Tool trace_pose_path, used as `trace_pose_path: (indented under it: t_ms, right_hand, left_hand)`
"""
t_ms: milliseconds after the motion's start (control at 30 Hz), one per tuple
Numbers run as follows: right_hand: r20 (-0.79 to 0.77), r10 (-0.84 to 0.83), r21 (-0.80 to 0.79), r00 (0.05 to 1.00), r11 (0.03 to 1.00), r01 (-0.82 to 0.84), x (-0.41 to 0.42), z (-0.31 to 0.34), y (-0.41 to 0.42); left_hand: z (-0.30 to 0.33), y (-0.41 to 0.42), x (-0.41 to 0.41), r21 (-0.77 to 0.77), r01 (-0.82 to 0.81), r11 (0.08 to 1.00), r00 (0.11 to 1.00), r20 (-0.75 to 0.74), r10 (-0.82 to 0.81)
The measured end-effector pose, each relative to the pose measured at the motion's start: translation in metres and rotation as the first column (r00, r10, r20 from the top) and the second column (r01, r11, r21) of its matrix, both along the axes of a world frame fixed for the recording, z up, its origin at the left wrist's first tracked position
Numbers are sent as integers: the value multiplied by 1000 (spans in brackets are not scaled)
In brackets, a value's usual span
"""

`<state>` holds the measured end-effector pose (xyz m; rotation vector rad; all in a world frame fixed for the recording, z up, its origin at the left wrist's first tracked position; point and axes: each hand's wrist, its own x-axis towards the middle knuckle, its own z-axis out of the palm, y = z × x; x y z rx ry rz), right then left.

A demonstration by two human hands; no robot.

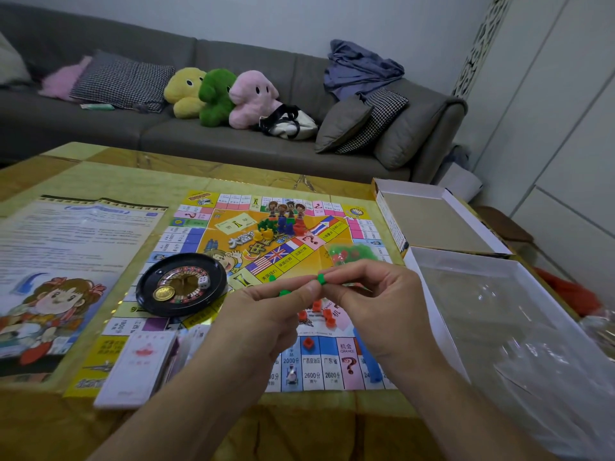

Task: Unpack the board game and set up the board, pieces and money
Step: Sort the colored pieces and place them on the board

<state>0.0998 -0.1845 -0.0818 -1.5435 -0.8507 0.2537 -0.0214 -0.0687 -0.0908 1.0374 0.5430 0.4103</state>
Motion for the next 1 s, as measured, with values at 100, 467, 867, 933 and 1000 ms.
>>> trace_pose_path:
  t_ms: [100, 467, 867, 933, 1000]
  right_hand:
    - [17, -2, 2, 1000, 1000, 2, -2, 0, 0]
    - [57, 45, 47, 997, 998, -48, -4, 0, -2]
    - [262, -20, 28, 965, 1000, 13, -5, -3, -1]
    - [207, 0, 38, 978, 999, -8, -5, -3, -1]
    - [205, 5, 29, 979, 1000, -11, -7, -4, 0]
  left_hand:
    - [-2, 0, 0, -27, -23, 999, 1000, -1, 23]
    - [-5, 2, 3, -91, -1, 996, 999, 36, 5]
    - [-1, 3, 1, -201, 54, 978, 993, 116, -31]
    - [-2, 3, 0, -196, 55, 979, 993, 113, -33]
    - [-3, 3, 0, -191, 37, 981, 994, 105, -17]
